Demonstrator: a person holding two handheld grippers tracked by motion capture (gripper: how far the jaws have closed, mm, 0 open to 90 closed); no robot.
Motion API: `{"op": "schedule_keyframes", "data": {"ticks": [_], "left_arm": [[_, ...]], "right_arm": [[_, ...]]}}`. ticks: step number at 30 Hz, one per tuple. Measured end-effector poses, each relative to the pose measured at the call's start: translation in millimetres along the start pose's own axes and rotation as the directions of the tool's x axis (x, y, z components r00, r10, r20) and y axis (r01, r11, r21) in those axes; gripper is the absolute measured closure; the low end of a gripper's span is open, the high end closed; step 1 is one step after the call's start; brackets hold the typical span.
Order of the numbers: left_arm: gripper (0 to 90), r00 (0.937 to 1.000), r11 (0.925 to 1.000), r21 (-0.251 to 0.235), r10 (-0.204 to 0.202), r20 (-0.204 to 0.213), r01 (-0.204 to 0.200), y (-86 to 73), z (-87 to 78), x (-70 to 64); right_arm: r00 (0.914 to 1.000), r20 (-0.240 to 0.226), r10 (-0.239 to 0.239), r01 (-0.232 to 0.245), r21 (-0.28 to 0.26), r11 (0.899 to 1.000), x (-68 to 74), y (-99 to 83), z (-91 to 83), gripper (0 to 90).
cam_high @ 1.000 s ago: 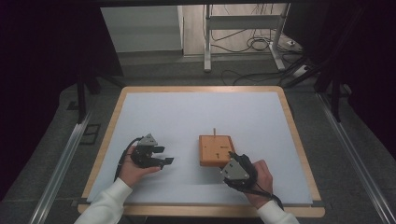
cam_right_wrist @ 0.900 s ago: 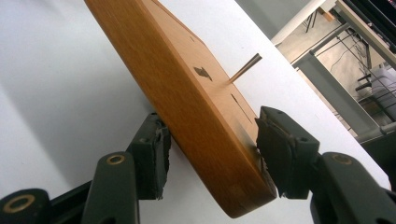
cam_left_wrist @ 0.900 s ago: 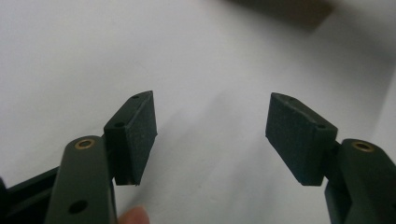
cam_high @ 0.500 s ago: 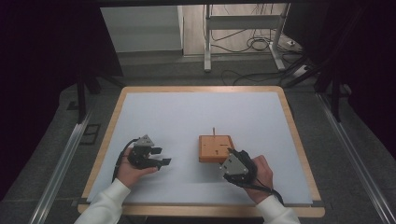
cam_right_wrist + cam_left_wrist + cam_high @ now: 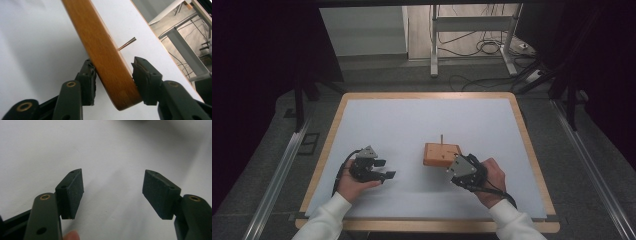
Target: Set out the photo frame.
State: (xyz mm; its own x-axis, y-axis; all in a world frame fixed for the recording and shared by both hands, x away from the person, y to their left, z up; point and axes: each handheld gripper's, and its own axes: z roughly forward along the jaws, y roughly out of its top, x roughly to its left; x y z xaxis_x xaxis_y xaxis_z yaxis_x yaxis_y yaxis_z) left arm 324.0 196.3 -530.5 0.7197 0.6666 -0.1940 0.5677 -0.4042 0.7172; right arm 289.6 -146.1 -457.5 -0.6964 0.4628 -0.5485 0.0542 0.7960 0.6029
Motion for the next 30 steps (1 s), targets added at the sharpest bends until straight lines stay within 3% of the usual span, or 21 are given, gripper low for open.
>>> {"op": "schedule_keyframes", "data": {"ticks": [7,13,21,26,30], "left_arm": [[32.6,1.0000,1.0000,0.004,0.001,0.001,-0.001,-0.7,1.9,-0.7],[32.5,1.0000,1.0000,0.006,0.002,0.002,-0.002,-0.9,2.4,-0.5],[32.4,1.0000,0.9999,0.011,0.004,0.005,-0.004,-1.1,3.3,-0.3],[32.3,1.0000,0.9999,0.013,0.005,0.006,-0.005,-1.0,3.1,-0.2],[32.3,1.0000,0.9999,0.011,0.006,0.005,-0.006,-0.7,3.6,-1.6]], "right_arm": [[0.9997,-0.020,-0.014,0.014,0.020,1.000,-19.7,10.8,2.1,64.2],[0.9983,-0.056,0.016,-0.015,0.015,1.000,-36.2,18.5,5.7,66.3],[0.9973,-0.072,-0.017,0.018,0.002,1.000,-33.9,28.3,6.9,67.7],[0.9917,-0.128,-0.008,0.003,-0.033,0.999,-30.7,32.4,-6.4,68.8],[0.9835,-0.179,-0.028,0.021,-0.040,0.999,-26.2,32.4,-18.7,68.7]]}}
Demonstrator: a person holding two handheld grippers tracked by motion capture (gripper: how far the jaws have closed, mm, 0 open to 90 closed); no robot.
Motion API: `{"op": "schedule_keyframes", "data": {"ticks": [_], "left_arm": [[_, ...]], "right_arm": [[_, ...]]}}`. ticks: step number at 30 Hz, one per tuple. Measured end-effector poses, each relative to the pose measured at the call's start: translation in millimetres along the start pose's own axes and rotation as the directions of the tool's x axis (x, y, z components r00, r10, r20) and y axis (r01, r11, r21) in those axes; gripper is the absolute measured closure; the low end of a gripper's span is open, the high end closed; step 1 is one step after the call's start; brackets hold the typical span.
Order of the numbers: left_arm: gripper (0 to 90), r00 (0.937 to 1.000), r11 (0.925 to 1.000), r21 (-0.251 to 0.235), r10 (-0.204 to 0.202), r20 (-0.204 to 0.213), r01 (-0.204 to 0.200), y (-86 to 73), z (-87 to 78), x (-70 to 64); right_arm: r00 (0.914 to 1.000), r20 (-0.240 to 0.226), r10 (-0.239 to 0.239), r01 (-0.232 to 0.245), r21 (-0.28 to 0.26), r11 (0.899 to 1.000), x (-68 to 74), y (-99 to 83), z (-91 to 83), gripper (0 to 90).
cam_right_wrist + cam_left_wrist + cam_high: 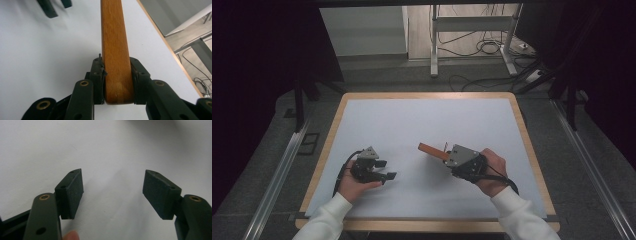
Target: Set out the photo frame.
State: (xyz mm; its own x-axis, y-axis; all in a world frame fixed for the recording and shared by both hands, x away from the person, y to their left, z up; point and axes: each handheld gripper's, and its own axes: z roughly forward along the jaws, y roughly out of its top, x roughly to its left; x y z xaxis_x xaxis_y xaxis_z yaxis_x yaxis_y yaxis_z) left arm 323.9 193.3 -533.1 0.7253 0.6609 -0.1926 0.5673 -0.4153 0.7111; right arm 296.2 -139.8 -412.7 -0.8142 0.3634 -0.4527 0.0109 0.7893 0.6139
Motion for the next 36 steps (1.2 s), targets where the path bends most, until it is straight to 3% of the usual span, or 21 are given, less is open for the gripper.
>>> {"op": "schedule_keyframes", "data": {"ticks": [3,6,14,18,26,32,36], "left_arm": [[32.1,1.0000,1.0000,-0.001,0.001,0.000,-0.001,0.4,-0.1,-0.6],[32.0,1.0000,1.0000,0.000,0.003,0.000,-0.003,0.8,0.0,-1.2],[31.7,1.0000,1.0000,0.000,-0.001,0.000,0.001,0.5,-0.4,0.4],[31.6,1.0000,1.0000,-0.001,0.000,0.001,0.000,0.6,-0.3,-0.2],[31.1,1.0000,1.0000,-0.001,-0.005,0.000,0.005,0.8,0.5,-0.3],[31.0,1.0000,1.0000,-0.002,-0.005,0.001,0.005,0.7,0.3,-0.1],[30.9,1.0000,1.0000,-0.004,-0.005,0.002,0.005,0.7,0.6,-0.2]], "right_arm": [[0.9999,-0.008,0.007,-0.007,-0.006,1.000,2.6,-2.7,-3.4,67.9],[0.9984,-0.016,0.054,-0.055,-0.024,0.998,-3.1,-5.8,-3.9,66.4],[0.9959,0.011,0.090,-0.090,-0.040,0.995,-13.9,-0.9,3.6,62.4],[0.9907,0.030,0.133,-0.131,-0.057,0.990,-24.1,-3.2,5.6,61.0],[0.9810,0.090,0.172,-0.165,-0.074,0.983,-37.2,-3.6,13.4,58.3],[0.9706,0.089,0.224,-0.217,-0.080,0.973,-51.9,-6.6,20.6,55.7],[0.9675,0.095,0.234,-0.228,-0.070,0.971,-60.1,-7.1,26.4,53.5]]}}
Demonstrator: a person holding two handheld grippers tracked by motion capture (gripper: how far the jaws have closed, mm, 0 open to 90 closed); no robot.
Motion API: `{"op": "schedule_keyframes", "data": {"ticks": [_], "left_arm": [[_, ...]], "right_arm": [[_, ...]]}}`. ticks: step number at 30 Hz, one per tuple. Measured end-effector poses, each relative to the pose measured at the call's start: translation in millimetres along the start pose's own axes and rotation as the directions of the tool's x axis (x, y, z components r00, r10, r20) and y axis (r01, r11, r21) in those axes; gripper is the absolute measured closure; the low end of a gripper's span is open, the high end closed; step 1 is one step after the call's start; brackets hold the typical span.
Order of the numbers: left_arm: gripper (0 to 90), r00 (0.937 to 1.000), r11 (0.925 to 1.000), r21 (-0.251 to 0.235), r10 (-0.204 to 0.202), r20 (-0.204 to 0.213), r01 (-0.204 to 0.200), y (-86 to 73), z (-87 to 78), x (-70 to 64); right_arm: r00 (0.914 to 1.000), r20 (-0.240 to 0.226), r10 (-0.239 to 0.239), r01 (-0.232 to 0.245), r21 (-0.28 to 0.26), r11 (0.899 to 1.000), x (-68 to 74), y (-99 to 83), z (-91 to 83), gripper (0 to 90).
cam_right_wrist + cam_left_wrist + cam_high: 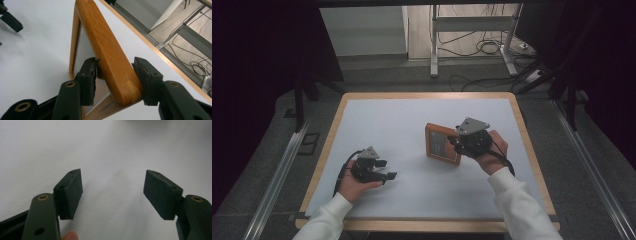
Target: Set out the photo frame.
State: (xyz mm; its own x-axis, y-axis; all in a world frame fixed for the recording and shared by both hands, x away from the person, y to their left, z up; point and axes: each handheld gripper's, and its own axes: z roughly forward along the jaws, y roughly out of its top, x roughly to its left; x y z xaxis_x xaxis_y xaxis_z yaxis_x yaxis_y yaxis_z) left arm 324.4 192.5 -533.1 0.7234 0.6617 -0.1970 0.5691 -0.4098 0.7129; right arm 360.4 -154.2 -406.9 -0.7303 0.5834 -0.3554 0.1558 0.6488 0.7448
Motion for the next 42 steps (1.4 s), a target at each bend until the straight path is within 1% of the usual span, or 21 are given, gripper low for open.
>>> {"op": "schedule_keyframes", "data": {"ticks": [4,11,12,16,23,27,30,35,36,38,40,42], "left_arm": [[31.0,1.0000,1.0000,-0.001,0.003,0.000,-0.003,0.1,-0.2,0.1],[31.0,1.0000,1.0000,-0.003,0.005,0.001,-0.005,0.0,-0.5,0.5],[31.0,1.0000,1.0000,-0.001,0.007,0.000,-0.007,0.0,-0.5,0.7],[31.0,1.0000,1.0000,-0.002,0.006,0.000,-0.006,-0.1,-0.1,0.3],[31.0,1.0000,1.0000,0.001,0.008,0.003,-0.008,0.0,0.1,-0.4],[31.0,0.9999,0.9999,-0.001,0.012,0.004,-0.012,0.3,0.2,-0.5],[31.0,0.9999,0.9999,-0.005,0.010,0.004,-0.010,0.3,-0.4,0.0],[31.0,0.9999,0.9999,-0.004,0.011,0.004,-0.011,0.3,-0.4,-0.2],[31.0,0.9999,0.9999,-0.005,0.011,0.005,-0.011,0.3,-0.7,-0.2],[31.0,0.9999,0.9999,-0.008,0.011,0.004,-0.011,0.3,-1.4,0.0],[31.0,1.0000,0.9999,-0.010,0.007,0.004,-0.007,0.2,-2.1,0.0],[31.0,1.0000,0.9999,-0.011,0.008,0.004,-0.008,0.3,-2.1,0.1]], "right_arm": [[0.9996,-0.006,0.029,-0.029,0.003,1.000,-7.9,-0.2,6.8,51.0],[0.9970,0.002,0.078,-0.078,0.010,0.997,-20.3,-0.4,17.8,46.1],[0.9964,0.008,0.084,-0.084,0.014,0.996,-21.4,-0.4,19.5,44.7],[0.9955,0.042,0.085,-0.086,0.034,0.996,-24.1,-0.2,28.9,38.6],[0.9907,0.048,0.127,-0.129,0.043,0.991,-34.4,-2.2,39.8,34.4],[0.9868,0.065,0.148,-0.152,0.054,0.987,-38.5,-5.3,45.8,31.3],[0.9837,0.058,0.170,-0.173,0.041,0.984,-41.4,-7.4,47.7,31.3],[0.9820,0.064,0.178,-0.180,0.033,0.983,-41.2,-8.4,48.2,29.7],[0.9806,0.076,0.181,-0.183,0.031,0.983,-40.7,-8.8,47.6,27.7],[0.9746,0.090,0.205,-0.207,0.010,0.978,-40.4,-10.2,44.1,25.3],[0.9671,0.087,0.239,-0.239,-0.011,0.971,-40.4,-13.3,36.7,24.5],[0.9610,0.083,0.264,-0.263,-0.021,0.965,-40.2,-16.8,29.9,23.0]]}}
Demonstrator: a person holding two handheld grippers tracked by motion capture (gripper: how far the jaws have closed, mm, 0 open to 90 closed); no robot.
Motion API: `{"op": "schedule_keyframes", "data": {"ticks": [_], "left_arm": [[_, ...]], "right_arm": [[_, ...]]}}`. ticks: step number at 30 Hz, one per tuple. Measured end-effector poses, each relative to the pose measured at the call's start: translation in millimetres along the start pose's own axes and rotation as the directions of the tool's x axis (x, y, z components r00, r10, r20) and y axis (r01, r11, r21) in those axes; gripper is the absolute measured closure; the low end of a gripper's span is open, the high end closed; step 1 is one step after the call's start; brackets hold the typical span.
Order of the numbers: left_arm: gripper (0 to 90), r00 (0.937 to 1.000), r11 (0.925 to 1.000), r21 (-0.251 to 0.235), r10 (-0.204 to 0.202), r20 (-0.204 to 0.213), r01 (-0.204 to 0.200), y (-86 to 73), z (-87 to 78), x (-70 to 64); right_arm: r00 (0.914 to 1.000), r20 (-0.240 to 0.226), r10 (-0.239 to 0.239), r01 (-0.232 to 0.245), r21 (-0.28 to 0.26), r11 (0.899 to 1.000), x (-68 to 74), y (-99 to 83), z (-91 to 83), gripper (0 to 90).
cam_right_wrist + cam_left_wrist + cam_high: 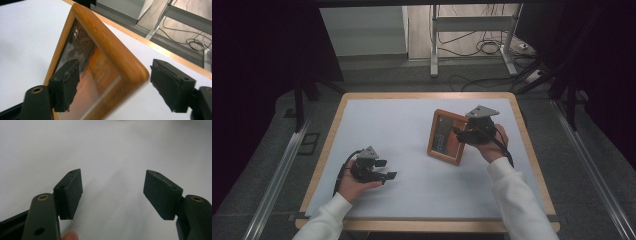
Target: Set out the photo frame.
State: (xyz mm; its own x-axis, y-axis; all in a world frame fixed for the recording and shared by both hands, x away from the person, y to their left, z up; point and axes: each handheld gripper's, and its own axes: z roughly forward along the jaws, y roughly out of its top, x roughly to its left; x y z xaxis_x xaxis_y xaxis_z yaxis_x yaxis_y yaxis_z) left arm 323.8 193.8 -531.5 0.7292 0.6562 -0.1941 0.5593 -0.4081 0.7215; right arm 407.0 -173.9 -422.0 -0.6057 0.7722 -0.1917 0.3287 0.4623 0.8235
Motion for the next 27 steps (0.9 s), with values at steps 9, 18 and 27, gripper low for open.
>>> {"op": "schedule_keyframes", "data": {"ticks": [9,18,27], "left_arm": [[31.0,1.0000,1.0000,-0.001,0.005,-0.004,-0.005,0.6,0.2,-1.9],[31.0,1.0000,1.0000,-0.002,0.001,-0.008,-0.001,0.4,0.3,-1.8],[31.0,1.0000,1.0000,-0.007,0.001,-0.007,-0.001,0.2,0.1,-2.6]], "right_arm": [[0.9987,-0.018,0.047,-0.048,-0.044,0.998,1.5,-32.1,-35.3,25.8],[0.9900,-0.134,0.043,-0.057,-0.100,0.993,22.5,-60.5,-52.4,57.1],[0.9786,-0.206,-0.006,-0.005,-0.055,0.998,38.4,-72.9,-43.4,89.5]]}}
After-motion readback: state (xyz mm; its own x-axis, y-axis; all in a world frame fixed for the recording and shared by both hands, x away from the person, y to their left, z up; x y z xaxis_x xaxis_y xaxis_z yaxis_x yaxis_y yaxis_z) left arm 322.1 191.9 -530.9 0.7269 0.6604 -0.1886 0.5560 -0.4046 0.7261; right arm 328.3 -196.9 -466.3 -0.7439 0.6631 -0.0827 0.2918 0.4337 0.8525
